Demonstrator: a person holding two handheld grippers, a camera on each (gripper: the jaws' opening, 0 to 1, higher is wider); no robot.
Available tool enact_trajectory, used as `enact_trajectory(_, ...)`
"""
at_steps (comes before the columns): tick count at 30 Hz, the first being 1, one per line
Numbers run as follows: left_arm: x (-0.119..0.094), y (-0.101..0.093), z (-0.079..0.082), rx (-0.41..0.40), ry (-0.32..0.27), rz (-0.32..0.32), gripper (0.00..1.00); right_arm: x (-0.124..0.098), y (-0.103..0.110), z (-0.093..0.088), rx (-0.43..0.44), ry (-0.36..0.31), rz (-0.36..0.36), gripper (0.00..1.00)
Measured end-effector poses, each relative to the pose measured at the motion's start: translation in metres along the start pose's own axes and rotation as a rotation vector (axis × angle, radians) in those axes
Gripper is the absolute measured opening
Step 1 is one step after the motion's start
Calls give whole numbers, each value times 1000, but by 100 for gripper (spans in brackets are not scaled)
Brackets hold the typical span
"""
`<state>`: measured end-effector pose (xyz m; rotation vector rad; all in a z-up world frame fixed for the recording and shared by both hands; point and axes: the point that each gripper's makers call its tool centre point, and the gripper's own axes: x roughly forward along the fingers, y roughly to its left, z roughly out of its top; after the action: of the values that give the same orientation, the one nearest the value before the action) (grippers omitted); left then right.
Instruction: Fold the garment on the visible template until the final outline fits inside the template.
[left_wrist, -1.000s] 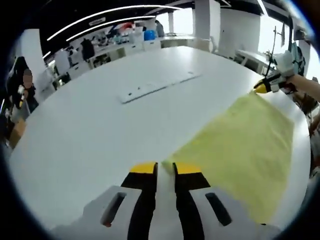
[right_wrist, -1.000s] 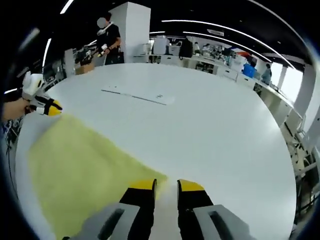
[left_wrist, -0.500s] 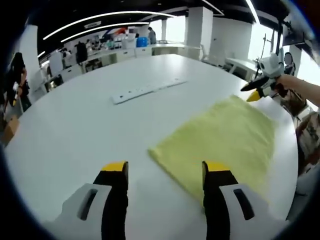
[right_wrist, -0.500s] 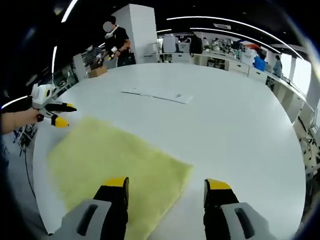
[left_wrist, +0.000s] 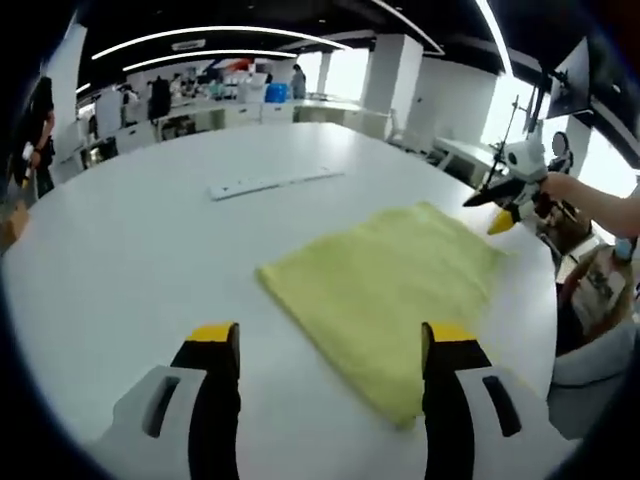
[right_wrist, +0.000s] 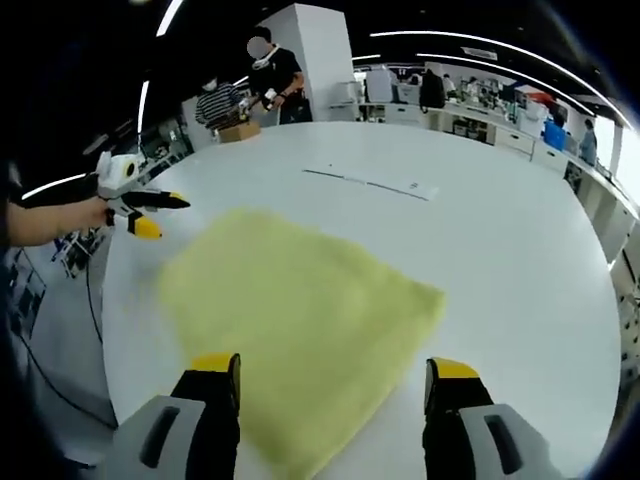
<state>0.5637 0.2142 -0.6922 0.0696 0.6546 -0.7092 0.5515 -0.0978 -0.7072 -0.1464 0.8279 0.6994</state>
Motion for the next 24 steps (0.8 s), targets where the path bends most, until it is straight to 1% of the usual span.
enact_trajectory(2,-4,-4,-5,22,3,-1,70,-4,4,-5,-10,-10,-2,73)
enact_trajectory(5,-10,-10,-11,23,0,-11,69,-9,10,-15,-22,1,3,71)
enact_trajectory(8,-16,-16,-15,35,-14,-11,63,-14,16,-21,-30,-1,9,70)
enact_trajectory(11,-20,-20,-20,37,-18,-10,59,-18,20,-27,-31,0,8,68)
enact_trajectory(14,-24,-26,-27,54,-7,-12,56,-22,25,-34,-30,-3,10,66)
enact_trajectory(20,-27,-39,-44,32,6,-25,50,-27,30,-47,-30,-3,-2,60)
enact_trajectory(24,-27,-42,-54,26,12,-15,46,-29,33,-58,-38,20,-9,56)
